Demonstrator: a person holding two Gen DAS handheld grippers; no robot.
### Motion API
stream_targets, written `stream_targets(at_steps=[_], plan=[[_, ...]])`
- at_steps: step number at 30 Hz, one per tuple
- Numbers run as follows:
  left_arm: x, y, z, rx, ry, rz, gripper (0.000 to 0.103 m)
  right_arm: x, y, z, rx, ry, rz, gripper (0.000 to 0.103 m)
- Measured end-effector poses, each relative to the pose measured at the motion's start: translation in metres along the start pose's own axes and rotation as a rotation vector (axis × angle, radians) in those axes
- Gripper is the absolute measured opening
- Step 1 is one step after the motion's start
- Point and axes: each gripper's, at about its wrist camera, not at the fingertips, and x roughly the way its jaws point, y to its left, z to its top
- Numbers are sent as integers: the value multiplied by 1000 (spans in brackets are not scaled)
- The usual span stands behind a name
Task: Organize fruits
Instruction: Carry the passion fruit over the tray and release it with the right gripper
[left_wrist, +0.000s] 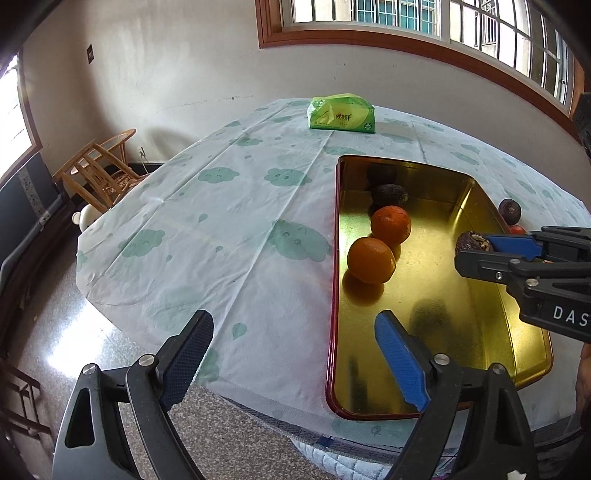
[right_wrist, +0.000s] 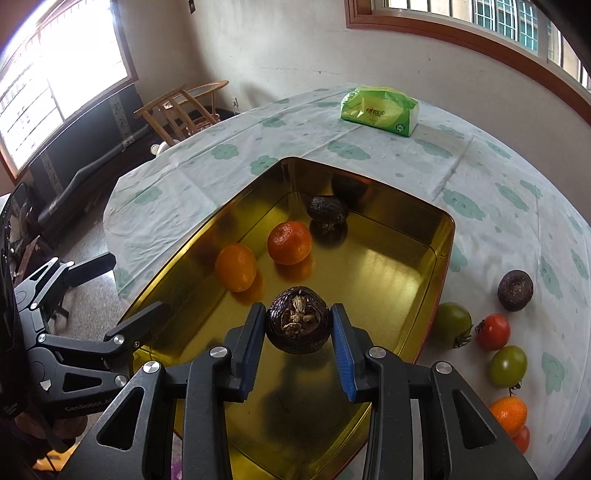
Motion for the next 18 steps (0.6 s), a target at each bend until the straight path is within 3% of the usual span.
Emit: stream_targets(at_steps=[4, 7, 11, 15, 18], plan=[[0, 0, 0, 2, 1, -1, 87, 5, 1, 10, 4, -6, 5, 38], [0, 0, -1, 7, 3, 2, 87, 4, -5, 17, 30, -33, 17, 46], [-2, 1, -1, 5, 1, -2, 87, -27, -20, 18, 54, -130, -6, 51], [-13, -3, 0, 27, -14, -32, 87, -67, -62, -4, 74, -168, -85, 51], [-24, -13, 2, 60, -45, -52, 87, -82, -97, -35, 77, -117, -108, 51]])
